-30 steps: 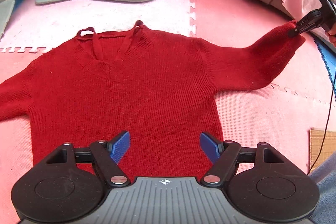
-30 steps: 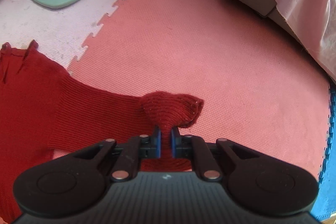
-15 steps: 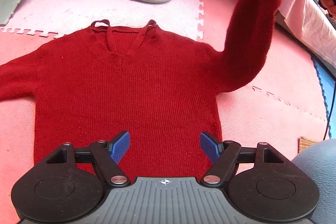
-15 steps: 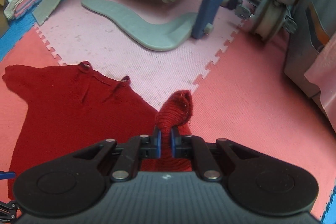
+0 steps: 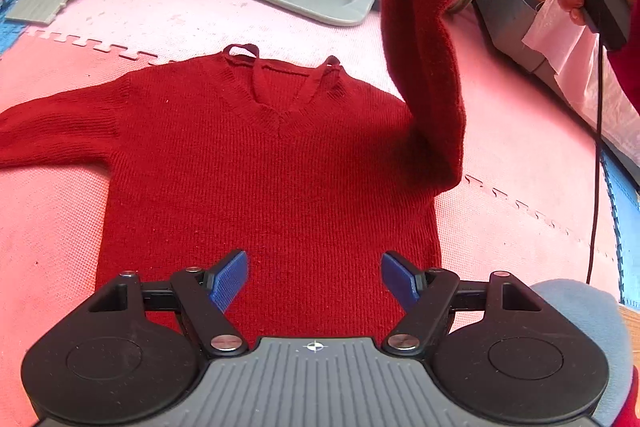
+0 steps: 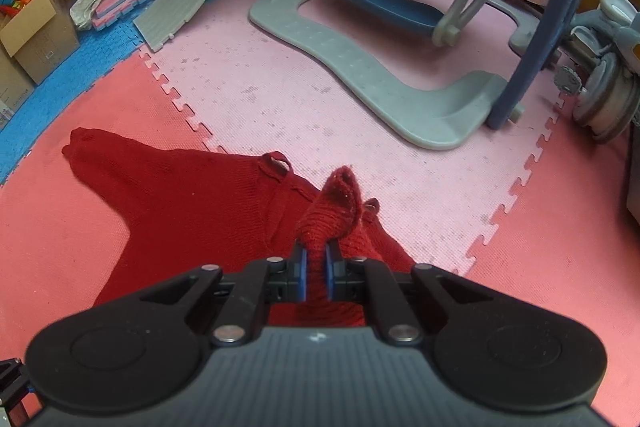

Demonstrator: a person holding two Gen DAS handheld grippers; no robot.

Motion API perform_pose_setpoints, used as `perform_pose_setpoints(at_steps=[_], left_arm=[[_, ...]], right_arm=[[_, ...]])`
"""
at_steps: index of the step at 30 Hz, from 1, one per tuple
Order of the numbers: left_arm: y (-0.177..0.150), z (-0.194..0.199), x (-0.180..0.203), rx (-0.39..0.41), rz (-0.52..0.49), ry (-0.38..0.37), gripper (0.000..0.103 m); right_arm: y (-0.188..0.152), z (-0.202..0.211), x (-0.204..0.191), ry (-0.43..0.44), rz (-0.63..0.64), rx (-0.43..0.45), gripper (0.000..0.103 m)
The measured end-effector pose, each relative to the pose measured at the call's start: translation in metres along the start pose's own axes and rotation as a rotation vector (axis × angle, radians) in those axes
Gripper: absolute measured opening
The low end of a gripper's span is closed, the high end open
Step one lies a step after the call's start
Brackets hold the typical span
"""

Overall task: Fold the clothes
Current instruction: 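Lift the cuff with the right gripper and carry it across the sweater body, then lower the sleeve onto the chest below the collar with the right gripper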

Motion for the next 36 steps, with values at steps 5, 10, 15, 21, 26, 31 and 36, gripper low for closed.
perform_pose_setpoints(at_steps=[5, 10, 15, 21, 26, 31, 36], left_arm=[[-0.007, 0.009, -0.014, 0.007, 0.025, 0.011, 0.076], [-0.010, 0.016, -0.016, 0.020, 0.024, 0.007, 0.076], [-0.012, 0.020, -0.020, 0.027, 0.021, 0.016, 0.076], [-0.011, 0.029, -0.029, 0.053, 0.037, 0.032, 0.076], [-0.009, 0.029, -0.039, 0.060, 0.073, 0.044, 0.076], [-0.011, 0.016, -0.055, 0.028, 0.101, 0.066, 0.076], [-0.017, -0.001, -0.079, -0.019, 0.146, 0.100, 0.076]], right_arm=[[0.008, -0.038, -0.025, 0.026, -0.028, -0.010, 0.010], [0.003, -0.088, -0.036, 0.037, -0.062, -0.060, 0.010], [0.002, -0.126, -0.045, 0.019, -0.089, -0.091, 0.010], [0.001, -0.165, -0.061, 0.000, -0.135, -0.125, 0.010], [-0.006, -0.197, -0.089, 0.011, -0.118, -0.178, 0.010], [-0.010, -0.236, -0.116, -0.003, -0.069, -0.250, 0.012], [-0.015, -0.269, -0.155, 0.025, 0.045, -0.330, 0.018]])
Point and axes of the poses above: each gripper's, at about its wrist camera, not at the fingertips, and z roughly against the way its jaws point, x to its right, y to its top, the point moved 4 cm from there along -z, roughly the way its jaws point, and after that the axes turned 2 degrees about x, right-handed, at the moved point
